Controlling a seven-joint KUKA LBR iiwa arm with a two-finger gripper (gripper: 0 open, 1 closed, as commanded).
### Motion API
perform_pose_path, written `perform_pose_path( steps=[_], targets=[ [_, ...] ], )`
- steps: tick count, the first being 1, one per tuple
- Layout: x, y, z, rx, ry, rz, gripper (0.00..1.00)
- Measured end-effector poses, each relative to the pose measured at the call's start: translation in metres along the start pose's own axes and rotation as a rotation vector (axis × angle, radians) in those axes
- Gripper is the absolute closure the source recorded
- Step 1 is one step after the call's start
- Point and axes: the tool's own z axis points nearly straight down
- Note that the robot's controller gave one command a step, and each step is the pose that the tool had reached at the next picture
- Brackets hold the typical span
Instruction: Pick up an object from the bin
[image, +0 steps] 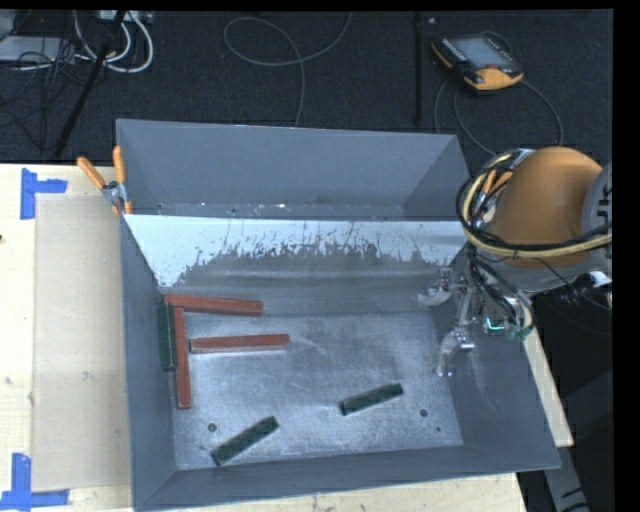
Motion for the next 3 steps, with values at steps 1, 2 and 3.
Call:
perform_pose_path(
  steps=[1,2,3],
  targets=[
    [-0.002,0.0,-0.005,0.001,-0.007,-0.002,0.0],
    [0.03,0.03,0.085,0.003,-0.018,-0.106,1.0],
    [0.033,0.03,0.088,0.002,-0.01,-0.107,0.0]
  ],
)
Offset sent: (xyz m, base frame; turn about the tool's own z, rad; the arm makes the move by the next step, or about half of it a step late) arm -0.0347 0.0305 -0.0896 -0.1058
